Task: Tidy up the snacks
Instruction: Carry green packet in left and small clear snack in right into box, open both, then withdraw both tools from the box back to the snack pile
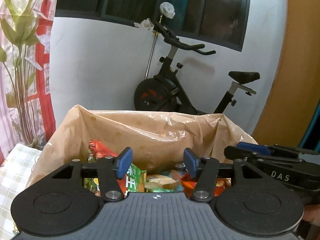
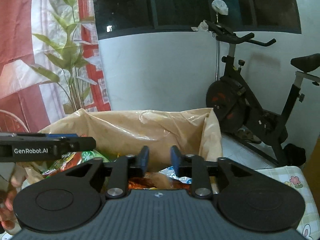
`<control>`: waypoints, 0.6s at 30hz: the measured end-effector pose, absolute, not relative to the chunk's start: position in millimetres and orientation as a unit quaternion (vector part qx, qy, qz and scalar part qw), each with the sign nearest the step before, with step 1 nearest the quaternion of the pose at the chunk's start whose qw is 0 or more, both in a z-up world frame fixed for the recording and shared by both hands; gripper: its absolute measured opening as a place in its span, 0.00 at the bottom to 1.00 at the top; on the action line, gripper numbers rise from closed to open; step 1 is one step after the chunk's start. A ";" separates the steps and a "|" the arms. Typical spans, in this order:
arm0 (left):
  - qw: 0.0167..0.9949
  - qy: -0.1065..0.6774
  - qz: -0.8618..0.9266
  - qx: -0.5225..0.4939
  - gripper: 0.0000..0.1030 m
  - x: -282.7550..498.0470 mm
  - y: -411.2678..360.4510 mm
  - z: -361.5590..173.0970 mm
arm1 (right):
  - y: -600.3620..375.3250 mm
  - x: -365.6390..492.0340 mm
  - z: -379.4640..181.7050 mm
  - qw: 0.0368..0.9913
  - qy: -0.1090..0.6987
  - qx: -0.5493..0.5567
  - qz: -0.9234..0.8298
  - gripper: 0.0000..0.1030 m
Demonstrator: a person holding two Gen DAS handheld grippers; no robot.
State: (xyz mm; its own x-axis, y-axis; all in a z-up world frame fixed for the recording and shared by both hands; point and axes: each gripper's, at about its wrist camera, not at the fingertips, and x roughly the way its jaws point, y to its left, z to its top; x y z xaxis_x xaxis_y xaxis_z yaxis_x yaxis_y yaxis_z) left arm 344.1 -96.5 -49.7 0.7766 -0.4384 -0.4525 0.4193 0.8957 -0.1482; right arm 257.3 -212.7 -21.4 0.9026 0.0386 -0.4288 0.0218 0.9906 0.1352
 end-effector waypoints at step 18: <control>0.952 0.211 -0.224 -0.003 0.57 261.2 -43.6 -44.0 | -192.9 186.9 -15.8 0.979 0.200 0.015 0.038 0.35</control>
